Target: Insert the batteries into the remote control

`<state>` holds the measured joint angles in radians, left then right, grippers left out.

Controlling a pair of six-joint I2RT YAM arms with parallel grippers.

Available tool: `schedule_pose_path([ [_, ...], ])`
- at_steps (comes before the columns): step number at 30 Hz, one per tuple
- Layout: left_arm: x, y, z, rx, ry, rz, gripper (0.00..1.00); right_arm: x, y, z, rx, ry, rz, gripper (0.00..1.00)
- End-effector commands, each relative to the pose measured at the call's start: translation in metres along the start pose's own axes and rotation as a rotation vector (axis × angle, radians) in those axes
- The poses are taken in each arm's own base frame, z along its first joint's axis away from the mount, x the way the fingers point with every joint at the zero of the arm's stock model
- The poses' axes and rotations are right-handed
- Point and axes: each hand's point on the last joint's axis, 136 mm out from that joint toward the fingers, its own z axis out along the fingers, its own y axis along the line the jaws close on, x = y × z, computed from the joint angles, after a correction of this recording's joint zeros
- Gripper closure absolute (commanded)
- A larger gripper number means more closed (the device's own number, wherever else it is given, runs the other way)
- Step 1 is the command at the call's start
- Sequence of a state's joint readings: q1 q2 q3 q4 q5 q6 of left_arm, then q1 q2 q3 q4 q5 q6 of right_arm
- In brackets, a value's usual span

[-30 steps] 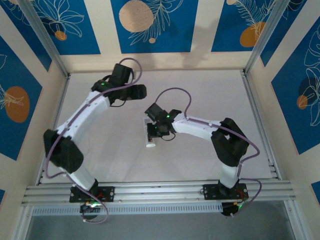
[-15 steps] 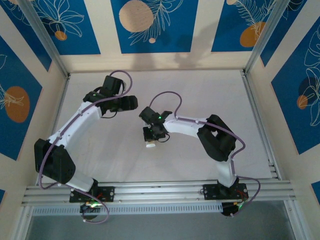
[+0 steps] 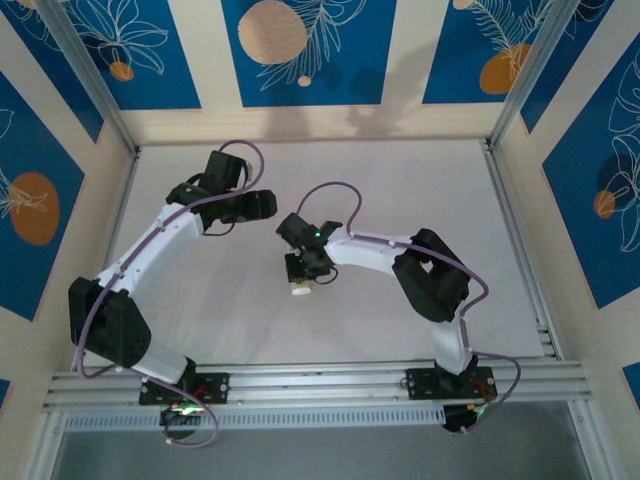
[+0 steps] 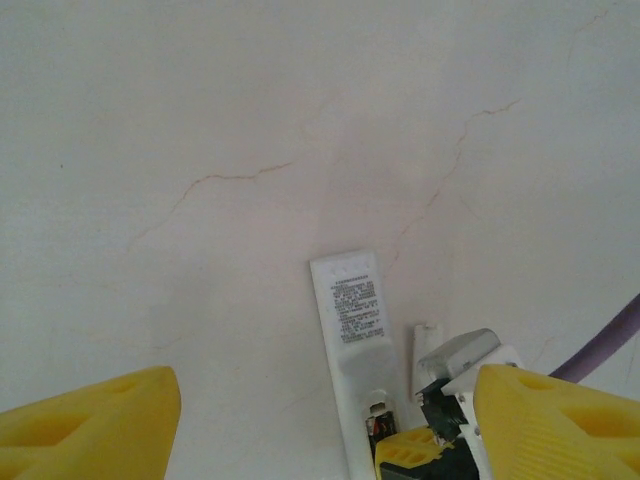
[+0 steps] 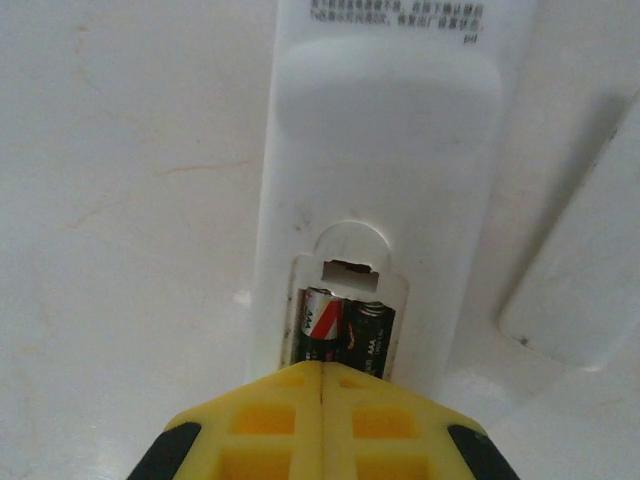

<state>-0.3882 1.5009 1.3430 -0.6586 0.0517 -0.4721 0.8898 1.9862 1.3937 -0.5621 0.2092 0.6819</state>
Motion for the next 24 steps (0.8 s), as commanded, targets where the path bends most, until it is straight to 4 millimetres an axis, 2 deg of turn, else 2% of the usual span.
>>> schedule_pose_path([
  [1, 0.001, 0.004, 0.0, 0.0, -0.005, -0.006, 0.24, 0.013, -0.01, 0.013, 0.031, 0.049, 0.013, 0.99],
  [3, 0.001, 0.005, 0.0, 0.001, -0.006, -0.001, 0.23, 0.006, -0.009, 0.002, 0.013, 0.031, 0.022, 1.0],
  [7, -0.006, 0.005, -0.008, 0.001, -0.034, 0.002, 0.23, -0.017, 0.0, -0.043, -0.073, -0.071, 0.04, 0.98],
  [9, -0.012, 0.005, -0.016, 0.001, -0.058, 0.017, 0.23, -0.028, -0.004, -0.064, -0.089, -0.138, 0.057, 0.91],
  [11, -0.019, 0.005, -0.025, 0.0, -0.082, 0.05, 0.23, -0.036, -0.017, -0.076, -0.085, -0.204, 0.075, 0.75],
  [12, -0.022, 0.005, -0.028, -0.004, -0.091, 0.064, 0.23, -0.039, -0.026, -0.077, -0.066, -0.219, 0.089, 0.65],
  [13, -0.025, 0.006, -0.032, -0.009, -0.1, 0.088, 0.23, -0.041, -0.039, -0.076, -0.034, -0.218, 0.118, 0.61],
  [16, -0.033, 0.007, -0.04, -0.024, -0.135, 0.159, 0.23, -0.048, -0.068, -0.065, 0.081, -0.173, 0.184, 0.57],
  [17, -0.035, 0.007, -0.041, -0.024, -0.148, 0.19, 0.23, -0.05, -0.073, -0.059, 0.111, -0.152, 0.198, 0.56],
  [24, -0.023, 0.013, -0.037, -0.001, -0.19, 0.251, 0.23, -0.058, -0.069, -0.025, 0.17, -0.088, 0.254, 0.56],
])
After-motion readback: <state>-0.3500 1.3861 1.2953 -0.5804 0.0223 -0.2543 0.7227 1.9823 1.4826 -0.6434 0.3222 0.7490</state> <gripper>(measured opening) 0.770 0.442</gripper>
